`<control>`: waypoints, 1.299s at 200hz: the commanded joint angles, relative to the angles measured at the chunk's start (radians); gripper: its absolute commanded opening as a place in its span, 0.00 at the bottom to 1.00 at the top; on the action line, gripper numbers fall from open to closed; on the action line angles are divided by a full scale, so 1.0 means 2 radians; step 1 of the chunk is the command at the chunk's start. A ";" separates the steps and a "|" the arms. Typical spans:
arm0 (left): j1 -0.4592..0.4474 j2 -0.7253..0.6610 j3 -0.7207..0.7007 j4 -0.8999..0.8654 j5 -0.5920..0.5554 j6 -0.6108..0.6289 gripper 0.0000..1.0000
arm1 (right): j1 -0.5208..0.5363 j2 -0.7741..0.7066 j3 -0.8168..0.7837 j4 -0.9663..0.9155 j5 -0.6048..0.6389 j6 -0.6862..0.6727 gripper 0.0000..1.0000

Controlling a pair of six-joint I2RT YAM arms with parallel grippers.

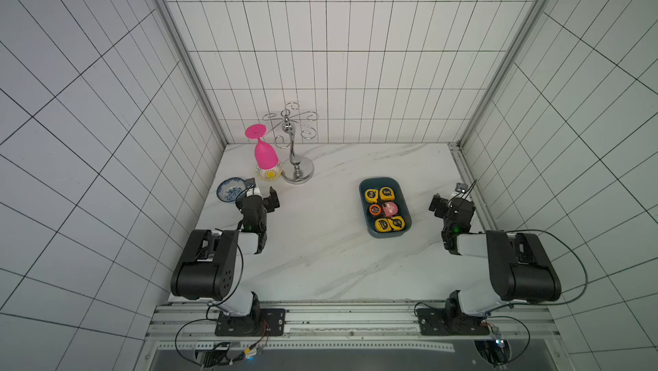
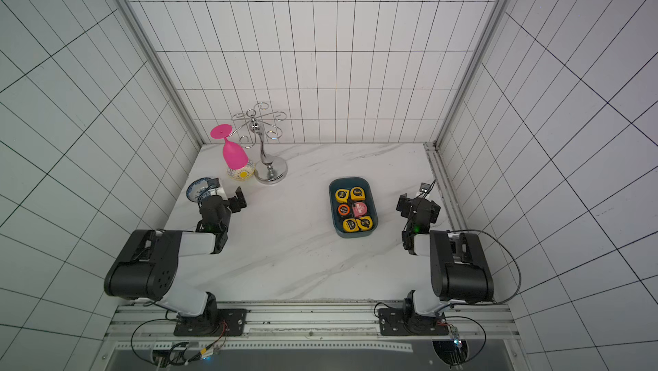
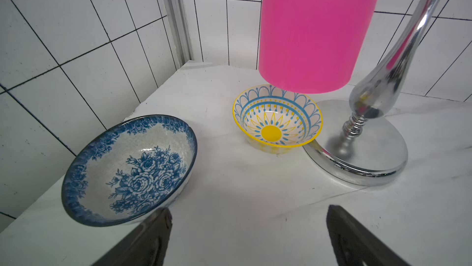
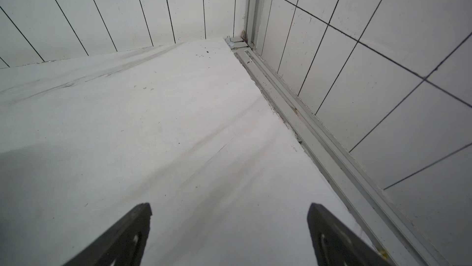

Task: Take the tape measure out of the storage box
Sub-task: Move the storage box to the center of the board.

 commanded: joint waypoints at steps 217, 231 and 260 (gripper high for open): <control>-0.107 -0.120 0.138 -0.379 -0.056 -0.019 0.98 | 0.022 -0.071 0.247 -0.522 -0.050 0.065 0.99; -0.118 -0.136 0.150 -0.428 -0.049 -0.041 0.98 | 0.022 -0.072 0.269 -0.558 -0.085 0.076 0.99; -0.122 -0.159 0.163 -0.496 0.026 -0.092 0.98 | 0.024 -0.072 0.278 -0.584 -0.190 0.112 0.99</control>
